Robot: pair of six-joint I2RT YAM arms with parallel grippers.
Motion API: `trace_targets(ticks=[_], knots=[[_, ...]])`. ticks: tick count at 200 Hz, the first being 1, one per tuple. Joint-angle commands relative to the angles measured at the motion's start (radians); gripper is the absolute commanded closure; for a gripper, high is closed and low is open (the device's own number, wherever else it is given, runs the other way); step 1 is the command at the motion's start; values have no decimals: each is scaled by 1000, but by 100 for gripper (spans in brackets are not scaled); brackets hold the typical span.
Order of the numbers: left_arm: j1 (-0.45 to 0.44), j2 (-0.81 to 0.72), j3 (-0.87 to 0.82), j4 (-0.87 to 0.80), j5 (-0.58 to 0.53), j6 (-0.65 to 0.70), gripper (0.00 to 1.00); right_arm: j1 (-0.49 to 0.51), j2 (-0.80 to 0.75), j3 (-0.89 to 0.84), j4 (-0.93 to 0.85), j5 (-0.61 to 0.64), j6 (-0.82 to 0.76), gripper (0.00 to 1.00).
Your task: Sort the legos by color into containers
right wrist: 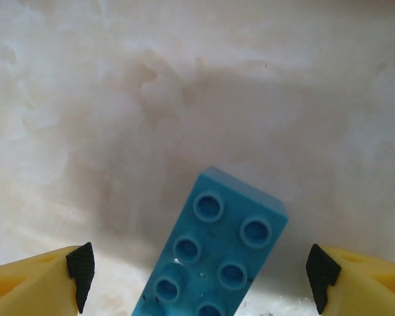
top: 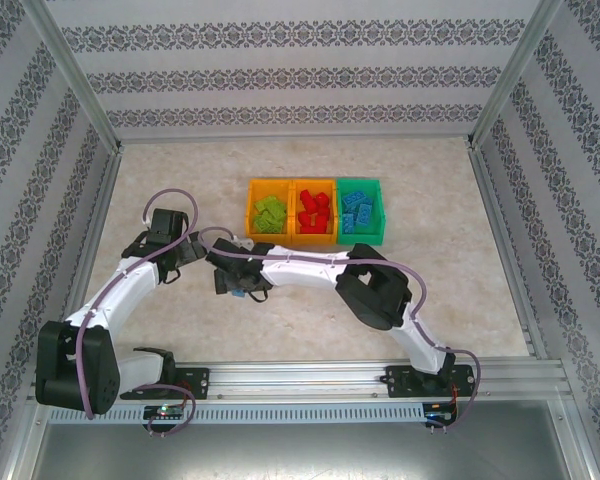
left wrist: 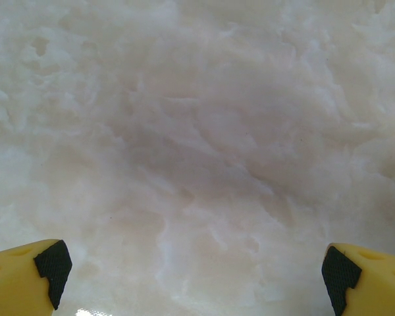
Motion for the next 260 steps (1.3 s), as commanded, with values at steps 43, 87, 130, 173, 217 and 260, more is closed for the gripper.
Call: trace_targets(ticks=[43, 87, 130, 173, 217, 260], knots=[[16, -25, -35, 31, 5, -32, 1, 0, 36, 4, -134, 92, -64, 35], [16, -16, -39, 33, 23, -36, 1, -40, 3, -82, -168, 142, -154, 70], [16, 3, -53, 62, 89, -61, 1, -45, -103, -256, -71, 172, -268, 80], [14, -2, -101, 128, 204, -65, 0, -73, -250, -415, -26, 212, -294, 80], [9, -72, -172, 225, 308, -59, 0, -192, -468, -600, -30, 238, -333, 79], [0, -74, -173, 219, 325, -31, 0, -373, -692, -684, 55, 156, -401, 77]])
